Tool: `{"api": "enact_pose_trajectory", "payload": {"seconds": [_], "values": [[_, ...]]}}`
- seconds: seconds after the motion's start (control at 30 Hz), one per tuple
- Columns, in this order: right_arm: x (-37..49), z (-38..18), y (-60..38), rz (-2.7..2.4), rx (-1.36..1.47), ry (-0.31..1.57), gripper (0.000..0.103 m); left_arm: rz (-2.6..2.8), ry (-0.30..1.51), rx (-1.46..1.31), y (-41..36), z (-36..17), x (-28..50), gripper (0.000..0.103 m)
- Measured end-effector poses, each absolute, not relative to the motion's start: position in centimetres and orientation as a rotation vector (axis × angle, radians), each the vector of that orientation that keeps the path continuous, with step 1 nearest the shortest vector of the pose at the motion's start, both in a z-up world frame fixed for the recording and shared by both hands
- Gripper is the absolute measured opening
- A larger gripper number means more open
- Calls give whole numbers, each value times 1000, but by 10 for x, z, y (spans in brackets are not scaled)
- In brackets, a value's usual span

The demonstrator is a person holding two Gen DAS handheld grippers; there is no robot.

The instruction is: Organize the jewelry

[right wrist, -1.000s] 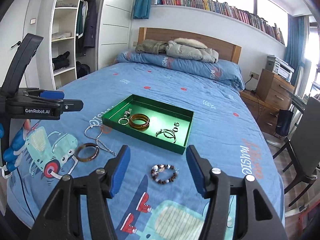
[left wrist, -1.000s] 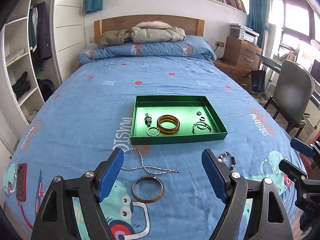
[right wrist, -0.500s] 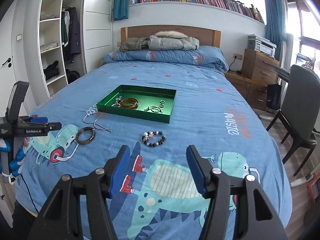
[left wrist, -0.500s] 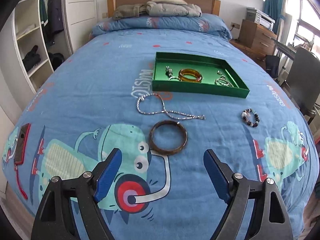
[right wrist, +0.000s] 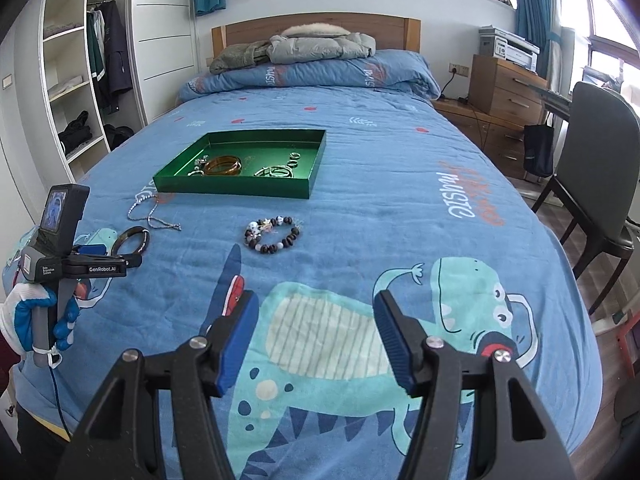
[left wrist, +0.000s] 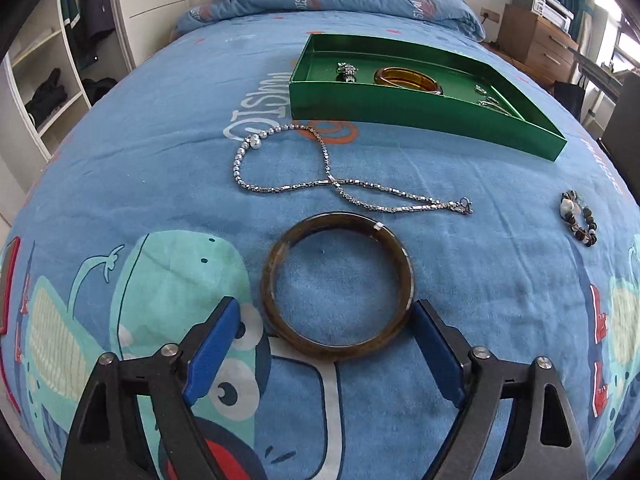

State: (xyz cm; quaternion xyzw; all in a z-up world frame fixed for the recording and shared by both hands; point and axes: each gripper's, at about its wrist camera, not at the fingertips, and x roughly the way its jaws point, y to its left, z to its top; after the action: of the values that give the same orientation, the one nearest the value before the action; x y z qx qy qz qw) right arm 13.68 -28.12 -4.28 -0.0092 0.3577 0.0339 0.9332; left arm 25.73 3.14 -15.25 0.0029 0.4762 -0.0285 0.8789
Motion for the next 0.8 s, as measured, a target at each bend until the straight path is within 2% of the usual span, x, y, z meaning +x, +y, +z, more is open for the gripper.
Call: {"api": "enact_pose_trajectory", "payload": {"seconds": [0.03, 0.3, 0.63, 0.67, 0.7, 0.8], "values": [[138, -45, -282, 69, -18, 735, 58, -58, 980, -5, 33, -152, 258, 74], [153, -64, -288, 78, 16, 762, 58, -81, 931, 2, 33, -141, 249, 73], [172, -81, -290, 104, 41, 780, 58, -150, 808, -41, 15, -90, 259, 72], [173, -82, -291, 106, 43, 782, 58, -155, 795, -42, 11, -85, 264, 33], [174, -84, -291, 107, 45, 784, 58, -189, 817, -56, 7, -83, 274, 10], [178, -87, -295, 107, 55, 788, 58, -192, 832, -119, 2, -79, 306, 11]]}}
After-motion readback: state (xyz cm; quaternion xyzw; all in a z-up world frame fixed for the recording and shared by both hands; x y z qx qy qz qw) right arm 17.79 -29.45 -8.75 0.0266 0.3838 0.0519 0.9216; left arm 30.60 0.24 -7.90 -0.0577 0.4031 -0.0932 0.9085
